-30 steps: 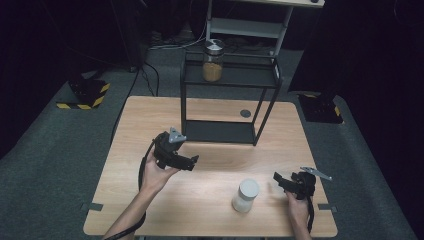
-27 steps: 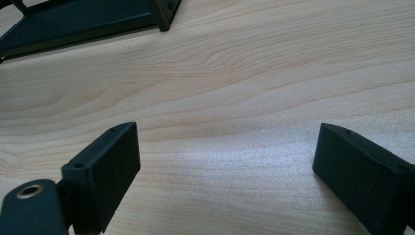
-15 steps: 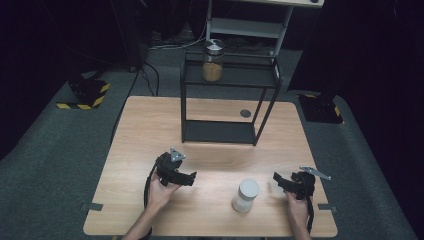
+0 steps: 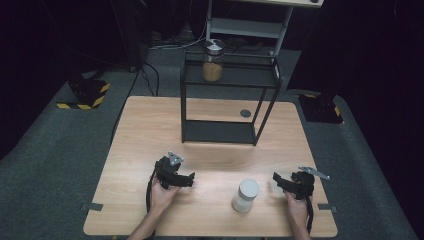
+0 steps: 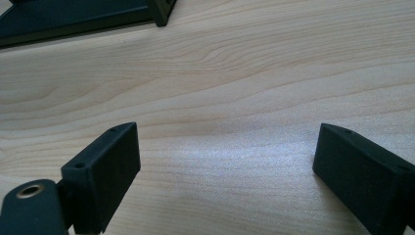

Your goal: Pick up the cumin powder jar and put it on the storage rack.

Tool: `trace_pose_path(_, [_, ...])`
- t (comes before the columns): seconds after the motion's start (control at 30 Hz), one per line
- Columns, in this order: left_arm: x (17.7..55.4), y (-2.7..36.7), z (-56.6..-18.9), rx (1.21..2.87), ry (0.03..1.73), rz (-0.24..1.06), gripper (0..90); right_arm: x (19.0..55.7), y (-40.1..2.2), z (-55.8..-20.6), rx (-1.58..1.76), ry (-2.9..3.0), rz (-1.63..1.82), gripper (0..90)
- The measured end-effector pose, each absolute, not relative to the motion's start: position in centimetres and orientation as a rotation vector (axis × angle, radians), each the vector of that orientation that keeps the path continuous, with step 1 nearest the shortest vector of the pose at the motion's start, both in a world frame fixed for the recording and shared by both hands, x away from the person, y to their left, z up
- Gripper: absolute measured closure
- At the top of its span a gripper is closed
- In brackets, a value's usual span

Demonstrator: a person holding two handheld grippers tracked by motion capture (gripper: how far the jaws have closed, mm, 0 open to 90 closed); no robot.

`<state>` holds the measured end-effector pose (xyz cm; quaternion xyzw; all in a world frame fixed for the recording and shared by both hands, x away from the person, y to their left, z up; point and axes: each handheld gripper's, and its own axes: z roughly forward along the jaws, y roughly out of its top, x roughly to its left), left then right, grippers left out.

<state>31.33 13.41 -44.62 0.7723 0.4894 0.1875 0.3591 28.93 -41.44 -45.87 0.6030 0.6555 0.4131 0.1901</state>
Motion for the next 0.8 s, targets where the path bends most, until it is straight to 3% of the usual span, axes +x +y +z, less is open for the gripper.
trace_pose_path(0.3, [31.5, 13.4, -45.3, 1.981, 1.269, 0.448, 0.4, 28.9, -41.3, -45.8, 1.695, 1.844, 1.153, 9.3])
trace_pose_path(0.8, [31.3, 12.3, -45.3, 2.009, 1.275, 0.502, 0.9, 28.9, -41.2, -45.8, 1.69, 1.846, 1.145, 9.3])
